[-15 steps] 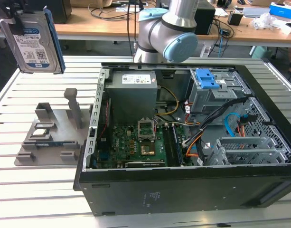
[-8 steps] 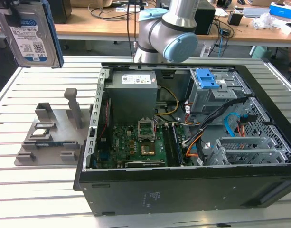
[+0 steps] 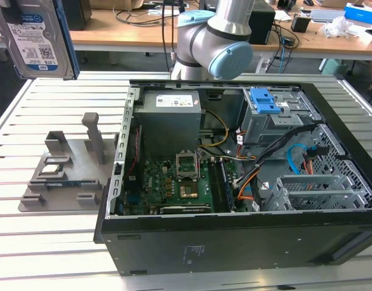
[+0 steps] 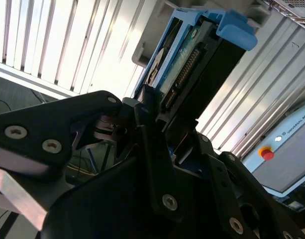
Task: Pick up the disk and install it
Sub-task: 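Pick up the disk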
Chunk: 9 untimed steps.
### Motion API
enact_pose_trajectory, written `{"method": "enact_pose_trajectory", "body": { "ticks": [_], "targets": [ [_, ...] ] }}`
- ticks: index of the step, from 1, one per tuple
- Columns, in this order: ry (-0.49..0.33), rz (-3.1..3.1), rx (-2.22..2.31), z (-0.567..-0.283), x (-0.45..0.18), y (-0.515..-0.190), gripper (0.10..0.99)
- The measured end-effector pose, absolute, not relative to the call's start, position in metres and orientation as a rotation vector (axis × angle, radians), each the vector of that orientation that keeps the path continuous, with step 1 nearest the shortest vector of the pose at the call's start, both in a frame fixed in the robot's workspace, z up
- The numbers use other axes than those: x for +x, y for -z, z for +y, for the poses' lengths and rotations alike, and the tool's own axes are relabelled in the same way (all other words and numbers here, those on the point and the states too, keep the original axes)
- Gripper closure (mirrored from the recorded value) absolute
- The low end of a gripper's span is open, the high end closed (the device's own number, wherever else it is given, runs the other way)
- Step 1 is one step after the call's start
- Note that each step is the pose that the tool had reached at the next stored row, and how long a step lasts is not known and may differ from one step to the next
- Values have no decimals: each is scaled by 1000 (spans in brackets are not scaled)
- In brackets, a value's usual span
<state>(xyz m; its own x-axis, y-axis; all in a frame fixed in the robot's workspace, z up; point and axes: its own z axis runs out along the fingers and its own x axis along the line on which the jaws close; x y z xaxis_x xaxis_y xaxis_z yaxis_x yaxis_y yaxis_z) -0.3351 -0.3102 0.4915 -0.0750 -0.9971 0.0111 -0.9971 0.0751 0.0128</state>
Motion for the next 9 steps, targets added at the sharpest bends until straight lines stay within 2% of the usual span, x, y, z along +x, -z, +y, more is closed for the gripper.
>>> {"method": "enact_pose_trajectory", "body": {
  "ticks": [9],
  "targets": [
    [3, -2291, 2125, -310, -335, -497, 722]
  ]
}}
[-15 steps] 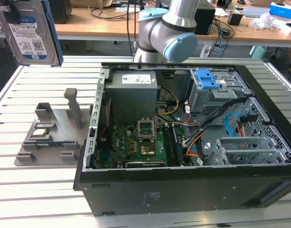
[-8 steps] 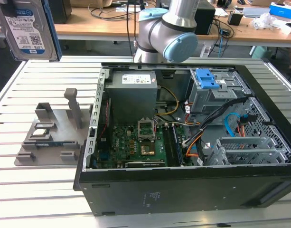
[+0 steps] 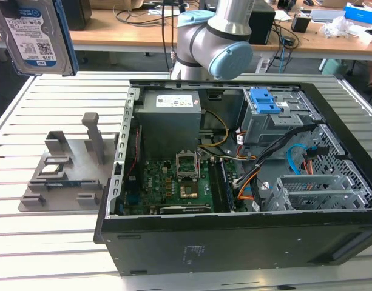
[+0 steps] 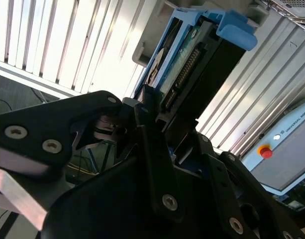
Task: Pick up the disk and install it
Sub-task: 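Pick up the disk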
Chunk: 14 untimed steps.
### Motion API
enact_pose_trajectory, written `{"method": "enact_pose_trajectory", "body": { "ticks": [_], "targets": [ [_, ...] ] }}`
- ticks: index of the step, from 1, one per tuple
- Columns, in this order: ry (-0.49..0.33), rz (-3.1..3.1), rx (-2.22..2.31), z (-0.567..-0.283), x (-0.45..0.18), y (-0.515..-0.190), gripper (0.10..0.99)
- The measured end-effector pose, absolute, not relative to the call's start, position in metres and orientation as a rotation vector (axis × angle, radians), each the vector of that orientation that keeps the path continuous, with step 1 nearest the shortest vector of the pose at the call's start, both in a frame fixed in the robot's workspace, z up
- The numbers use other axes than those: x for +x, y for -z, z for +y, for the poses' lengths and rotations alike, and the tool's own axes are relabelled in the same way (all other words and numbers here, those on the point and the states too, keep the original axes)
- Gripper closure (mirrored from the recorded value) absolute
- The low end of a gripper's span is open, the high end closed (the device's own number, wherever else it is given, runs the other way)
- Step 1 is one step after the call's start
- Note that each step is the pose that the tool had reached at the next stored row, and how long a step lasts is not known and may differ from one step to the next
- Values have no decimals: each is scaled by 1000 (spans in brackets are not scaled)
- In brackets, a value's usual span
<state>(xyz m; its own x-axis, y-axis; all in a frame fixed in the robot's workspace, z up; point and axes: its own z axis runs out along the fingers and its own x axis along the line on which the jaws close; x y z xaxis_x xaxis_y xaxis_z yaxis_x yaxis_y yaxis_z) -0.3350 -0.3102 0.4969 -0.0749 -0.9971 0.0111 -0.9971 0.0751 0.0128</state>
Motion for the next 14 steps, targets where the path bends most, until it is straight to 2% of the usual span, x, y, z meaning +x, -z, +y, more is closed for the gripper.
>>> {"method": "enact_pose_trajectory", "body": {
  "ticks": [14],
  "targets": [
    [3, -2291, 2125, -310, -297, -497, 722]
  ]
}}
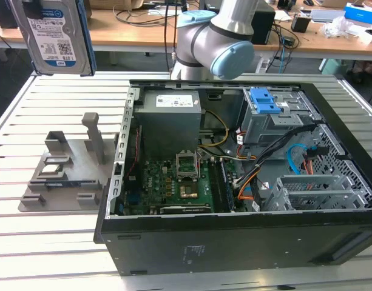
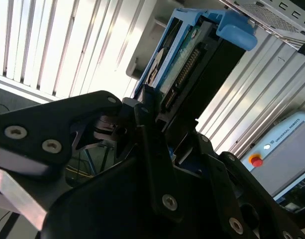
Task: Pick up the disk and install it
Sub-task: 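Pick up the disk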
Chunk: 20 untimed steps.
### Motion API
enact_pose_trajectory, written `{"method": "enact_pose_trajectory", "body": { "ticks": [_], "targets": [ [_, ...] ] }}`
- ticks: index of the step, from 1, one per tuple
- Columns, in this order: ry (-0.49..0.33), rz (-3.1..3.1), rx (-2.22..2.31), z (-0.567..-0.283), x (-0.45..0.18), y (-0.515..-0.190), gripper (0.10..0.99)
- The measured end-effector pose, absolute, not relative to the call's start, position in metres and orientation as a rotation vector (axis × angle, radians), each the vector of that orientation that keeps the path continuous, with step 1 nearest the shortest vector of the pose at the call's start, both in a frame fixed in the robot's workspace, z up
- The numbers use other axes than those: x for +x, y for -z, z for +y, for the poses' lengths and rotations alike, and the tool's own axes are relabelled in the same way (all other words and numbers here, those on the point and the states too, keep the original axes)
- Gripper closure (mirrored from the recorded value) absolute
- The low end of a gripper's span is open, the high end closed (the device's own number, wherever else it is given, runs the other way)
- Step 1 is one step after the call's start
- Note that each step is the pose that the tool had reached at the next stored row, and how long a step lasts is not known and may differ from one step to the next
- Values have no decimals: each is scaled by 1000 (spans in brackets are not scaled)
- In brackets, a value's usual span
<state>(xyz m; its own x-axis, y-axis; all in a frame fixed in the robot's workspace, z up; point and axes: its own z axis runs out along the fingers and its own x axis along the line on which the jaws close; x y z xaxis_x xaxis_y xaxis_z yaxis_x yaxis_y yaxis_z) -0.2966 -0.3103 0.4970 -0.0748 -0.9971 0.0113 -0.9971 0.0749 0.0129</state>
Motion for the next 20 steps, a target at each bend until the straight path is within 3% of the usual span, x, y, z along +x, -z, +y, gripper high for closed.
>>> {"method": "enact_pose_trajectory", "body": {
  "ticks": [20],
  "targets": [
    [3, -2291, 2125, -310, -228, -497, 722]
  ]
}}
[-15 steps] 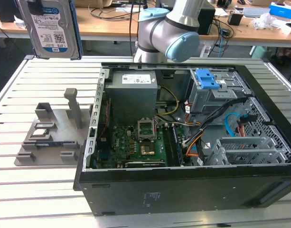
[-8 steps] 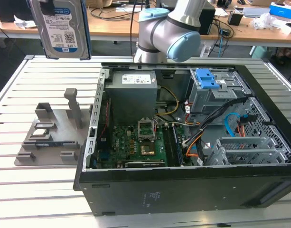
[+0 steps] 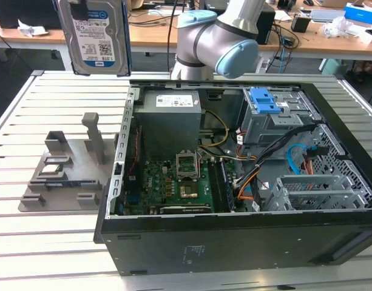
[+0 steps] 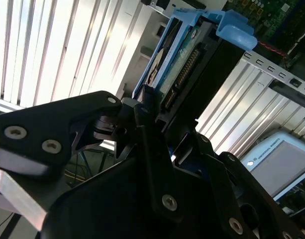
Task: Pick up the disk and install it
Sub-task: 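Pick up the disk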
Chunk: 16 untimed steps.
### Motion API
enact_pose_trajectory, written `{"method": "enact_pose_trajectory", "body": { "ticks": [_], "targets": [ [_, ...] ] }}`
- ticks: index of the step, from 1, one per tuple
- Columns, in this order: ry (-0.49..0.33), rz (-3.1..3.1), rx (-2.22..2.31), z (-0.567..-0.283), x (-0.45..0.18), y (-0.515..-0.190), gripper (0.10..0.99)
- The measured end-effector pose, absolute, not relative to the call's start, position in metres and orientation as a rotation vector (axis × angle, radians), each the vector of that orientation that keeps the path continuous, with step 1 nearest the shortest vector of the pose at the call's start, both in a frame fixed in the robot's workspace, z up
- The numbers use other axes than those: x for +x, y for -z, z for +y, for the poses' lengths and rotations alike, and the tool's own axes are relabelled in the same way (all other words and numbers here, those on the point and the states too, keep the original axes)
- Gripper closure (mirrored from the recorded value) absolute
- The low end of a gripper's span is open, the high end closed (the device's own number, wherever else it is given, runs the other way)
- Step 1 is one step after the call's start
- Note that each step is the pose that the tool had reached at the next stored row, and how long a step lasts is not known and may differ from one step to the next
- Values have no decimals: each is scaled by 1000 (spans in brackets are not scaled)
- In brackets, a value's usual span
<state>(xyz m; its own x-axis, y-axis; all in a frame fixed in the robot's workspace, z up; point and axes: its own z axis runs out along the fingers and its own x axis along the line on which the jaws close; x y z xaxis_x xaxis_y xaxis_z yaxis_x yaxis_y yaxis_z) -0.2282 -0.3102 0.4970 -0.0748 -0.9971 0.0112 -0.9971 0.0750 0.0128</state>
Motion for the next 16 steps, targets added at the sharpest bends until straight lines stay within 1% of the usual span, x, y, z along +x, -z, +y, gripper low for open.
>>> {"method": "enact_pose_trajectory", "body": {
  "ticks": [16],
  "targets": [
    [3, -2291, 2125, -310, -178, -497, 722]
  ]
}}
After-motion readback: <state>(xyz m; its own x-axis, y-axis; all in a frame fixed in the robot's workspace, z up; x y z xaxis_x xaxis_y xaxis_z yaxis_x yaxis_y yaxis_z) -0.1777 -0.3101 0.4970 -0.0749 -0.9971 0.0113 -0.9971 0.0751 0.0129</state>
